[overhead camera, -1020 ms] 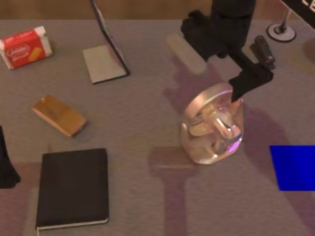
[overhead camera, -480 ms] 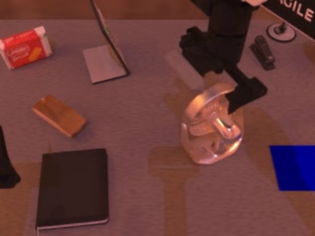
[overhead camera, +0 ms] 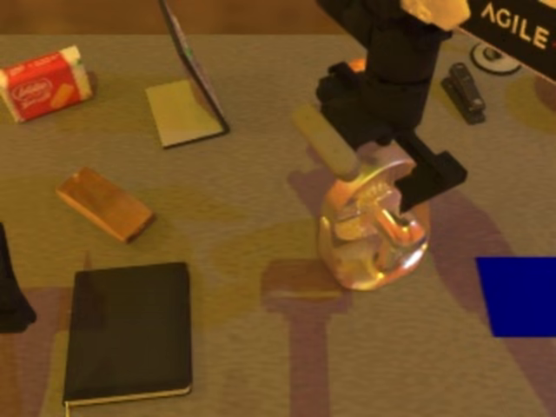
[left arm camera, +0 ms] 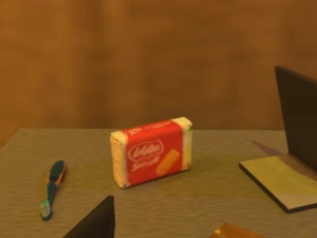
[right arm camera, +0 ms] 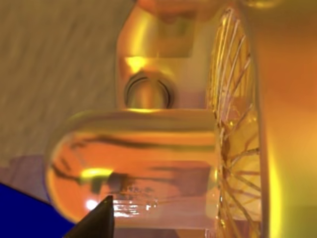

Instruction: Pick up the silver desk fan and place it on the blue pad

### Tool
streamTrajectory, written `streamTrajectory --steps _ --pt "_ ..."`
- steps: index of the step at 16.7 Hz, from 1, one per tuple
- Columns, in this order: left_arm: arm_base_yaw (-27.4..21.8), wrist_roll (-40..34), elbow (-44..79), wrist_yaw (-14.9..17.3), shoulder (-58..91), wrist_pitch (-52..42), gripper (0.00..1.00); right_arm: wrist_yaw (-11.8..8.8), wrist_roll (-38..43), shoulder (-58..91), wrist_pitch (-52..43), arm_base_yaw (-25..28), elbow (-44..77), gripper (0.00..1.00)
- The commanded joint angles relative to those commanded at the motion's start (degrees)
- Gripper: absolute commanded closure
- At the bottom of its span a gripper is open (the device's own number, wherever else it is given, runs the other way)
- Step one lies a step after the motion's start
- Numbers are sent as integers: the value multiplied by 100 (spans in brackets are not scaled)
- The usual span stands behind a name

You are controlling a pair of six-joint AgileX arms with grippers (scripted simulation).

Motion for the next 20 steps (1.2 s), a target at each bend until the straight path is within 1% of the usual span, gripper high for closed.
streamTrajectory --steps 13,14,20 --pt "0 0 0 0 0 0 0 0 0 0 0 0 0 98" --pt "0 0 0 0 0 0 0 0 0 0 0 0 0 100" --pt "0 0 0 0 0 0 0 0 0 0 0 0 0 100"
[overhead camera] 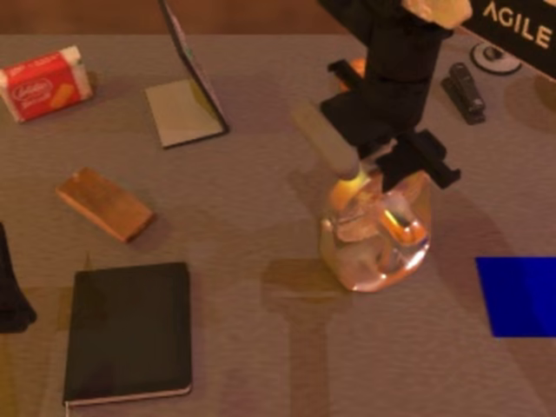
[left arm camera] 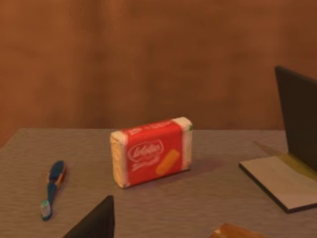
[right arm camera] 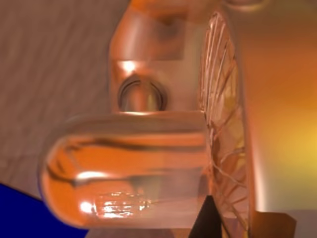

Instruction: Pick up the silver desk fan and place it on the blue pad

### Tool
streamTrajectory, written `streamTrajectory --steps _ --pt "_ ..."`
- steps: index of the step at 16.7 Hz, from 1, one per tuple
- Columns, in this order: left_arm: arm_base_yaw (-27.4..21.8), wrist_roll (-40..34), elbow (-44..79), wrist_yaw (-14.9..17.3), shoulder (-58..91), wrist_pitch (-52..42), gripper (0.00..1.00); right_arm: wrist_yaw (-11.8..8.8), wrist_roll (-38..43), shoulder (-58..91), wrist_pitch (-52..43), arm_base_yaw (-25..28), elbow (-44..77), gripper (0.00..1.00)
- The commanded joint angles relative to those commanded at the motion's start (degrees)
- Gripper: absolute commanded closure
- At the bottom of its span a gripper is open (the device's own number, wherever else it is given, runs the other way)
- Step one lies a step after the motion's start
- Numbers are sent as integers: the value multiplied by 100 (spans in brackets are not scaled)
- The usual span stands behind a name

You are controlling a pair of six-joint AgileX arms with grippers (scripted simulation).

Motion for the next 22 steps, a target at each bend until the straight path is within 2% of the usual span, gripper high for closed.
streamTrajectory --steps 5,12,18,22 --pt "0 0 0 0 0 0 0 2 41 40 -204 -51 240 100" --pt "0 0 0 0 0 0 0 5 -11 364 -1386 39 1789 100" --pt "0 0 0 0 0 0 0 -6 -43 344 -1443 17 1808 100" --pt "0 0 0 0 0 0 0 -131 -833 152 -1553 -74 1432 100"
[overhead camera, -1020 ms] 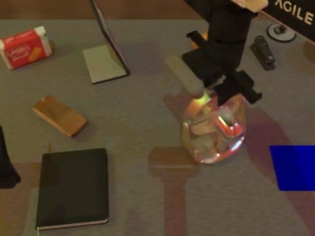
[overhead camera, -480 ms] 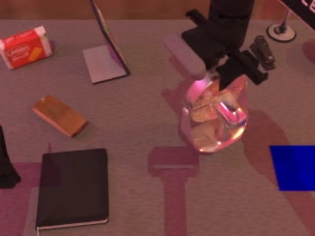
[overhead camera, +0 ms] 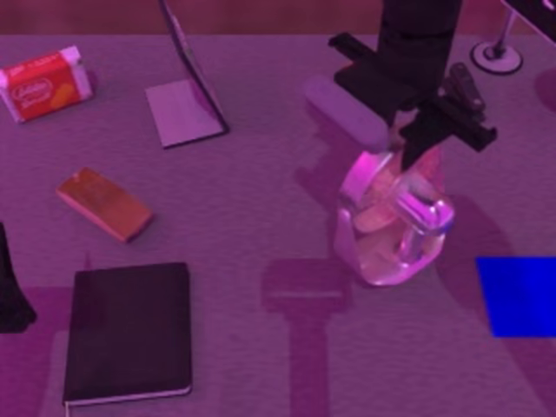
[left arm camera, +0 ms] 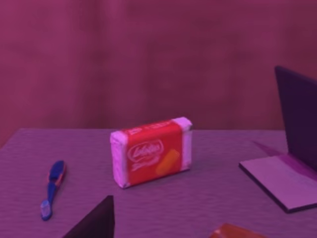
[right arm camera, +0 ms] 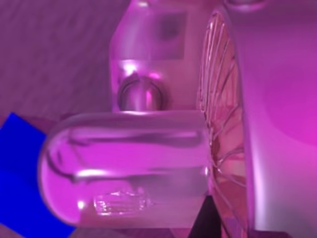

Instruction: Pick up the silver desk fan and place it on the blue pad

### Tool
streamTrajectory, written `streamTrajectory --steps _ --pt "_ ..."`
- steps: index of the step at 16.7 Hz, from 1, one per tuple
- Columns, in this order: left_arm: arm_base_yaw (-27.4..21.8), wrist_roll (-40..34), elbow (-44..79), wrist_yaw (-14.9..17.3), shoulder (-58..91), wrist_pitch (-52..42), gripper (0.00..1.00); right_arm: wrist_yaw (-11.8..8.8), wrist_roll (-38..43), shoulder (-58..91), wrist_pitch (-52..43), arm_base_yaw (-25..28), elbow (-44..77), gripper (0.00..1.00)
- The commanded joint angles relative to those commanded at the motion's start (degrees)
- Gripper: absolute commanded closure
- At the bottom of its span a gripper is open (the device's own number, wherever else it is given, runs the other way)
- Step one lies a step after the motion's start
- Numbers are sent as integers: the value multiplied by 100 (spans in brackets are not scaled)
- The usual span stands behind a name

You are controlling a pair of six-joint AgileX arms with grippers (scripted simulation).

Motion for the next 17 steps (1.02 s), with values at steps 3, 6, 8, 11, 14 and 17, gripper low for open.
streamTrajectory --steps 3,6,8,11,14,17 --pt "0 0 0 0 0 0 0 -143 -1231 -304 -78 -155 -482 100" --pt "0 0 0 0 0 0 0 -285 -2986 -728 -86 -361 -1049 100" --pt "0 0 0 0 0 0 0 -363 -4398 -1068 -33 -512 -1453 100" --pt "0 0 0 0 0 0 0 -442 -6727 -1630 140 -745 -2085 100" --pt "0 0 0 0 0 0 0 -458 -9110 -2222 418 -985 -2756 100" --pt "0 0 0 0 0 0 0 -406 -11279 -2784 760 -1228 -3454 100"
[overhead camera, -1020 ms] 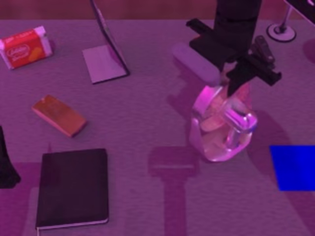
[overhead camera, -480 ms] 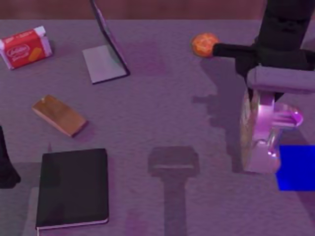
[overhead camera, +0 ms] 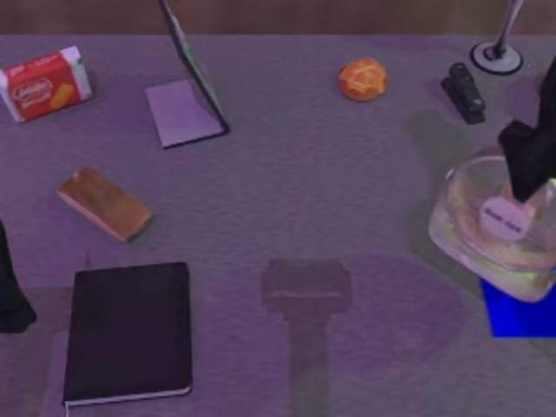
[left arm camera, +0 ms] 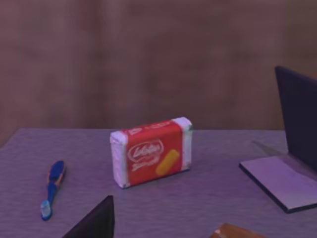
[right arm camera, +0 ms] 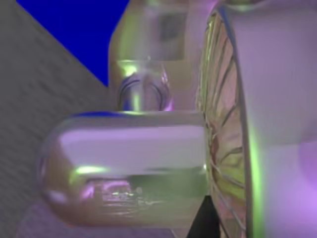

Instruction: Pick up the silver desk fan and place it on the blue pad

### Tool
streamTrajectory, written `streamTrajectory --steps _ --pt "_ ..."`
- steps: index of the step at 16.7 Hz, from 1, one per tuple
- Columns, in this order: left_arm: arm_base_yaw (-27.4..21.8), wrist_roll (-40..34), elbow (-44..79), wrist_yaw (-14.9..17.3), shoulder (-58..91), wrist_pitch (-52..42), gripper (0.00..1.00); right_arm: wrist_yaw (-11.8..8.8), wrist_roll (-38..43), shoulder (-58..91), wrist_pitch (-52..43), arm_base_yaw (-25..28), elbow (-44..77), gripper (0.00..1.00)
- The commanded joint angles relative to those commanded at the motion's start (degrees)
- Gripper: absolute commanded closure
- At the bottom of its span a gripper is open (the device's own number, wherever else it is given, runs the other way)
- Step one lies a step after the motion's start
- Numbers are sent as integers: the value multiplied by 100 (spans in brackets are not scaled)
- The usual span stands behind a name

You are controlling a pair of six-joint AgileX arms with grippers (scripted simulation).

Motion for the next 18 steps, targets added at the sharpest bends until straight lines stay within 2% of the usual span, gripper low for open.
streamTrajectory --steps 5,9,12,18 --pt "0 0 0 0 0 0 0 218 -2878 -721 562 -390 -1106 100" --pt "0 0 0 0 0 0 0 424 -4399 -1048 890 -634 -1779 100" --pt "0 0 0 0 0 0 0 520 -4925 -1150 1012 -730 -2040 100" --pt "0 0 0 0 0 0 0 523 -4972 -1138 1017 -713 -2056 100"
